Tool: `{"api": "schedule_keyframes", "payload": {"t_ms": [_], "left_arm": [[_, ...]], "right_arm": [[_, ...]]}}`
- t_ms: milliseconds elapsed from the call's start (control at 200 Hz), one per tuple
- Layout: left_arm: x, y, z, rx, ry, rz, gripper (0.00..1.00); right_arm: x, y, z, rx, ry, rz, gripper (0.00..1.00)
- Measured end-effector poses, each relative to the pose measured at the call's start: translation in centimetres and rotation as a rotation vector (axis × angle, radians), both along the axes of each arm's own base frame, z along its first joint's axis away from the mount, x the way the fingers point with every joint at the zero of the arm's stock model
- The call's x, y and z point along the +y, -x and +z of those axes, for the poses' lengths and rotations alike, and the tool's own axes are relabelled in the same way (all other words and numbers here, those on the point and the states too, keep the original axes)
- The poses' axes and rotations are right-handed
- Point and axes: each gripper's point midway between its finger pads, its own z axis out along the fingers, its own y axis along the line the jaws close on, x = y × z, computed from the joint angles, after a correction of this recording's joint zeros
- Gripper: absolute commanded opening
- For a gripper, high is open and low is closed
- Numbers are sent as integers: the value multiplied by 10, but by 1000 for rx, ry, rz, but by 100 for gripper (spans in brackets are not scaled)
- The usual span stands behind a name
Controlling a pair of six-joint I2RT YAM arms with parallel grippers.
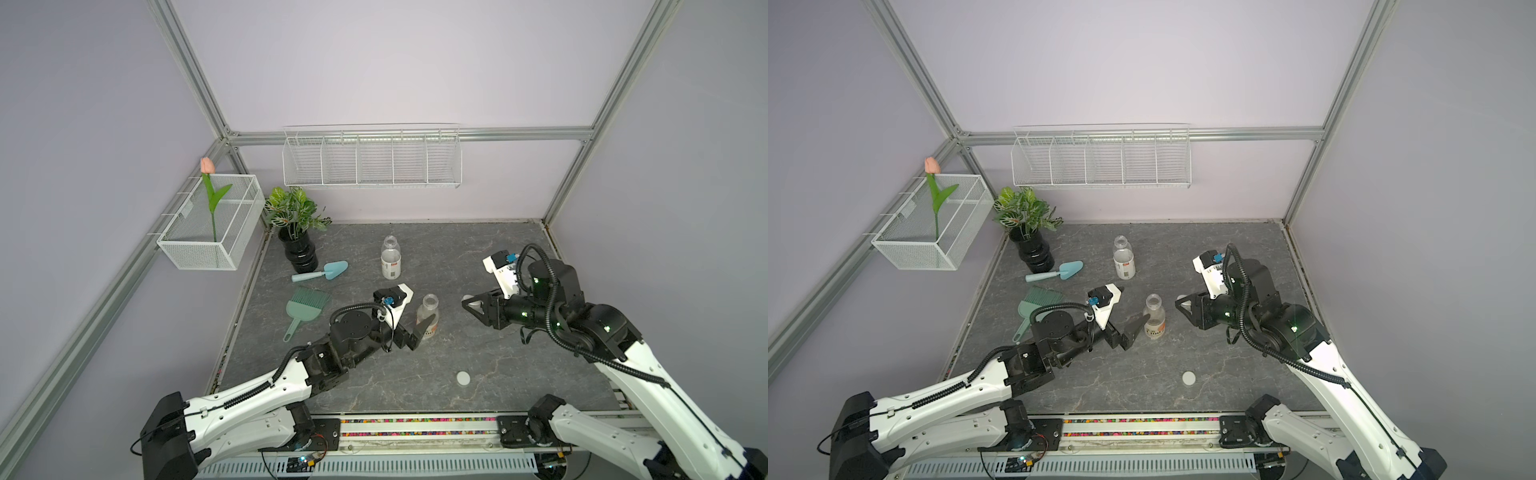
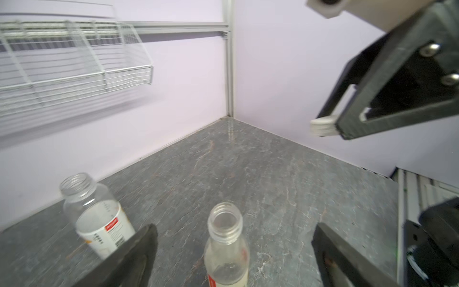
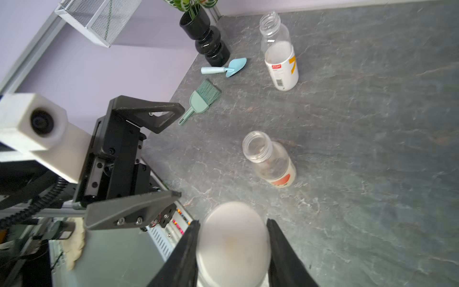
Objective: Screw on the bottle caps
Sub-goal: Adjust the bottle cap.
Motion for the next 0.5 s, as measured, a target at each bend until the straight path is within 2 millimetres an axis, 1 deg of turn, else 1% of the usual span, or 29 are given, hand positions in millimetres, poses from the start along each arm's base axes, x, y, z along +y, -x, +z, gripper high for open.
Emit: {"api": "schedule_keyframes", "payload": {"t_ms": [95,175,250,330,395,435,500], "left_arm": [[2,-10,-13,38,-16,49,99],[5,-16,-32,89,-61,62,99],[8,-20,-44,119,-82,69,99],[11,-20,-58,134,-84,70,99],[12,-19,-76,161,-108,62,99],[10,-20,-87,178,-130,59,99],[5,-23,-99,196,-150,47,99]], "right_arm": [[4,-12,-1,-42,25,1,36],[10,-20,-4,-57,42,14,36],[14,-26,-9,-66,59,23,36],[17,-31,-12,-79,74,26,36],[18,-34,-15,-90,82,28,36],[18,-35,-17,-94,85,29,35],[19,-37,-21,-94,93,28,34]]}}
